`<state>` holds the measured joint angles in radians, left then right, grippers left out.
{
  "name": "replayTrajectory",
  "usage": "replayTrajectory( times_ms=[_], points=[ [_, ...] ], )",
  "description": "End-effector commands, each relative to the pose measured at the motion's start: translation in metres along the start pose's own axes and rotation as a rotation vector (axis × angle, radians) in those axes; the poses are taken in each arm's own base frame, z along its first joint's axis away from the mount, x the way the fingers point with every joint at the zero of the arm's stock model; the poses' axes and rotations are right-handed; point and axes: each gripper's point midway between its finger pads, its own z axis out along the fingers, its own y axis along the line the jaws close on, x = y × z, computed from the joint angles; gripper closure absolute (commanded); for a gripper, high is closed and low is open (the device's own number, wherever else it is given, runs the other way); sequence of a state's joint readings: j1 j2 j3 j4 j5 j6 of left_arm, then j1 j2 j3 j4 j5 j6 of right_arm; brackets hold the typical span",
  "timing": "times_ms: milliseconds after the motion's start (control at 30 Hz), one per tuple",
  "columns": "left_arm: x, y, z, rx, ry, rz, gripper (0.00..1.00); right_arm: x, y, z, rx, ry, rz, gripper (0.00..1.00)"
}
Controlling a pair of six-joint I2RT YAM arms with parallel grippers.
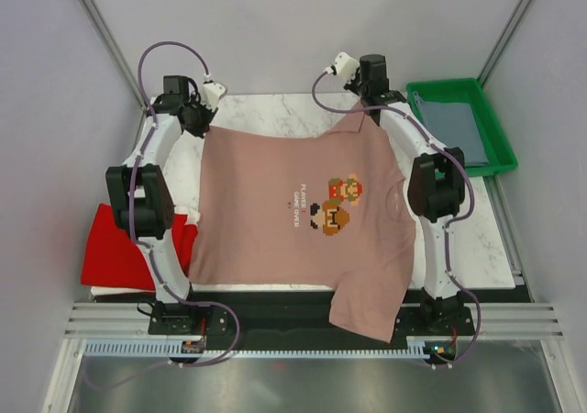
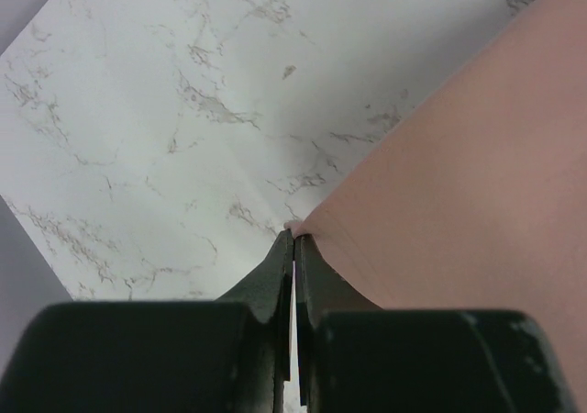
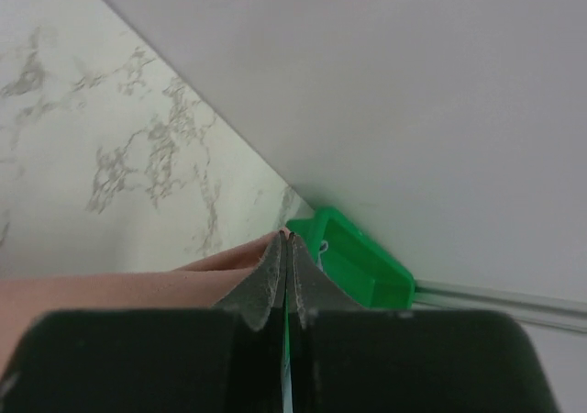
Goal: Fold and stack the t-shirts
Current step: Flatten the tshirt out, then fold the tshirt
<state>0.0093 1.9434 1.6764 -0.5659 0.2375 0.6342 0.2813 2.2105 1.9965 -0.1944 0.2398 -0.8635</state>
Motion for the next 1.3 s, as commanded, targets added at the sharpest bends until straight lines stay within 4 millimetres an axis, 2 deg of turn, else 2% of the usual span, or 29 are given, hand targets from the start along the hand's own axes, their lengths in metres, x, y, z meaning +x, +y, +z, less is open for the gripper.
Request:
replayTrajectory(
  times_ms=[0,33,67,100,133,200,267,300,333,367,400,500,533,567,600,633,667,700,733,767,800,867,933,967,1267],
  points=[
    [-0.035,0.024,0.009,-0.020,-0.116,-0.032,0.98,-0.018,-0.055,0.019,0.164,-0.052,0.064,1.00],
    [-0.046,0.032,0.008,-0.036,-0.137,-0.034,0.98,-0.016,-0.056,0.026,0.172,-0.054,0.069,1.00],
    [-0.041,0.033,0.022,-0.025,-0.120,-0.060,0.98,-0.016,-0.058,0.032,0.180,-0.059,0.071,1.00],
    [-0.044,0.034,0.026,-0.021,-0.119,-0.064,0.98,-0.009,-0.046,0.048,0.167,-0.050,0.067,1.00],
    [-0.055,0.042,0.024,-0.036,-0.136,-0.062,0.98,-0.017,-0.056,0.049,0.193,-0.078,0.073,1.00],
    [-0.053,0.044,0.035,-0.035,-0.122,-0.074,0.98,-0.017,-0.053,0.062,0.210,-0.105,0.072,1.00],
    [-0.060,0.049,0.036,-0.060,-0.123,-0.045,0.98,-0.019,-0.054,0.068,0.233,-0.132,0.065,1.00],
    [-0.056,0.051,0.039,-0.073,-0.112,-0.038,0.98,-0.013,-0.048,0.076,0.230,-0.127,0.059,1.00],
    [-0.055,0.053,0.040,-0.079,-0.106,-0.026,0.98,-0.011,-0.043,0.079,0.223,-0.123,0.054,1.00],
    [-0.064,0.040,0.044,-0.065,-0.109,0.004,0.98,-0.011,-0.047,0.081,0.244,-0.134,0.059,1.00],
    [-0.062,0.038,0.048,-0.063,-0.103,0.007,0.98,-0.006,-0.042,0.086,0.239,-0.127,0.059,1.00],
    [-0.063,0.039,0.048,-0.069,-0.103,0.002,0.98,0.003,-0.048,0.084,0.245,-0.103,0.085,1.00],
    [-0.065,0.038,0.044,-0.068,-0.108,-0.005,0.98,0.008,-0.042,0.083,0.221,-0.092,0.083,1.00],
    [-0.067,0.037,0.040,-0.064,-0.115,-0.002,0.98,-0.001,-0.055,0.070,0.232,-0.108,0.089,1.00],
    [-0.063,0.031,0.040,-0.042,-0.109,0.000,0.98,0.009,-0.041,0.070,0.194,-0.084,0.078,1.00],
    [-0.069,0.032,0.030,-0.049,-0.126,0.015,0.98,0.009,-0.042,0.064,0.185,-0.084,0.076,1.00],
    [-0.068,0.031,0.027,-0.049,-0.124,0.018,0.98,-0.001,-0.057,0.047,0.199,-0.102,0.080,1.00],
    [-0.063,0.027,0.027,-0.039,-0.114,0.020,0.98,0.011,-0.043,0.045,0.156,-0.066,0.070,1.00],
    [-0.065,0.030,0.020,-0.048,-0.121,0.035,0.98,0.011,-0.047,0.038,0.160,-0.062,0.073,1.00],
    [-0.065,0.030,0.017,-0.051,-0.123,0.044,0.98,0.005,-0.059,0.024,0.171,-0.071,0.079,1.00],
    [-0.062,0.030,0.016,-0.050,-0.117,0.048,0.98,0.007,-0.055,0.020,0.157,-0.060,0.079,1.00],
    [-0.064,0.032,0.008,-0.059,-0.125,0.056,0.98,0.004,-0.064,0.004,0.150,-0.055,0.085,1.00],
    [-0.064,0.033,0.004,-0.060,-0.128,0.060,0.98,0.008,-0.061,-0.004,0.132,-0.039,0.092,1.00],
    [-0.066,0.032,-0.002,-0.063,-0.135,0.066,0.98,0.005,-0.068,-0.014,0.140,-0.039,0.096,1.00],
    [-0.067,0.022,-0.022,-0.047,-0.160,0.077,0.98,0.014,-0.056,-0.055,0.057,0.005,0.137,1.00]
  ],
)
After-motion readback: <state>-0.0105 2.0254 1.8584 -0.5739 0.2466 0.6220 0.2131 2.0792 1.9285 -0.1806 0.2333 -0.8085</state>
